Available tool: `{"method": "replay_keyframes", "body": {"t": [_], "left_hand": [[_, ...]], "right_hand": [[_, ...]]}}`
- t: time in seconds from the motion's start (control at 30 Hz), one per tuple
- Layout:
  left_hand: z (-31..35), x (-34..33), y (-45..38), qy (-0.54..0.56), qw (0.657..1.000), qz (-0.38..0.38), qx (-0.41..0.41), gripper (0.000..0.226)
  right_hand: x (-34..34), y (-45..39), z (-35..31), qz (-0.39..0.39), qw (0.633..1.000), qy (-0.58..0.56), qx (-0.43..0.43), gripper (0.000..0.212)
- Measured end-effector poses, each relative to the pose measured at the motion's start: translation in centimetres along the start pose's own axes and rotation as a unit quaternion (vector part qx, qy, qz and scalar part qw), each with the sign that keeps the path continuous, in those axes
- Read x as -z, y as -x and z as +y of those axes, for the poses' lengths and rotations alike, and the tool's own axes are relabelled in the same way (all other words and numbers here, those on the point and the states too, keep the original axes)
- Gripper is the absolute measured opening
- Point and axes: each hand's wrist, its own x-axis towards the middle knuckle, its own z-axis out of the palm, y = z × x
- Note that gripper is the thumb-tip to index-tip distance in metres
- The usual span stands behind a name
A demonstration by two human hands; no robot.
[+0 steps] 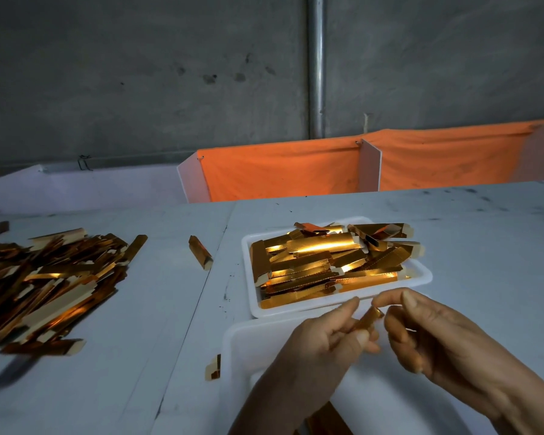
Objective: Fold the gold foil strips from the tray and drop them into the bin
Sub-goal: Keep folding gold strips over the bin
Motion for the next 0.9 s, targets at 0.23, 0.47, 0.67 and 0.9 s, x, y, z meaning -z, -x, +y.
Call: {"method": "replay_keyframes", "body": {"t": [0.23, 0.47, 0.67, 0.9], "left_hand": [[-0.3, 0.4, 0.2, 0.200, 0.976, 0.010, 0.091, 0.031], [-1.2, 0.3, 0.3, 0.250, 0.962, -0.019, 0.107, 0.037], [-1.8, 0.3, -0.1, 0.157, 0.975, 0.082, 0.137, 0.056], [-2.1, 1.1, -0.6, 0.023, 0.936, 0.324, 0.135, 0.036]], "right_hand": [[-0.6, -0.3, 0.0, 0.049, 0.992, 0.112, 0.010, 0.029], [-1.2, -0.3, 0.5, 0.041, 0.989, 0.144, -0.013, 0.030], [-0.9, -0.6, 0.6, 0.076, 0.987, 0.129, -0.049, 0.020], [0.2, -1.1, 1.4, 0.127, 0.970, 0.182, -0.098, 0.005]]}}
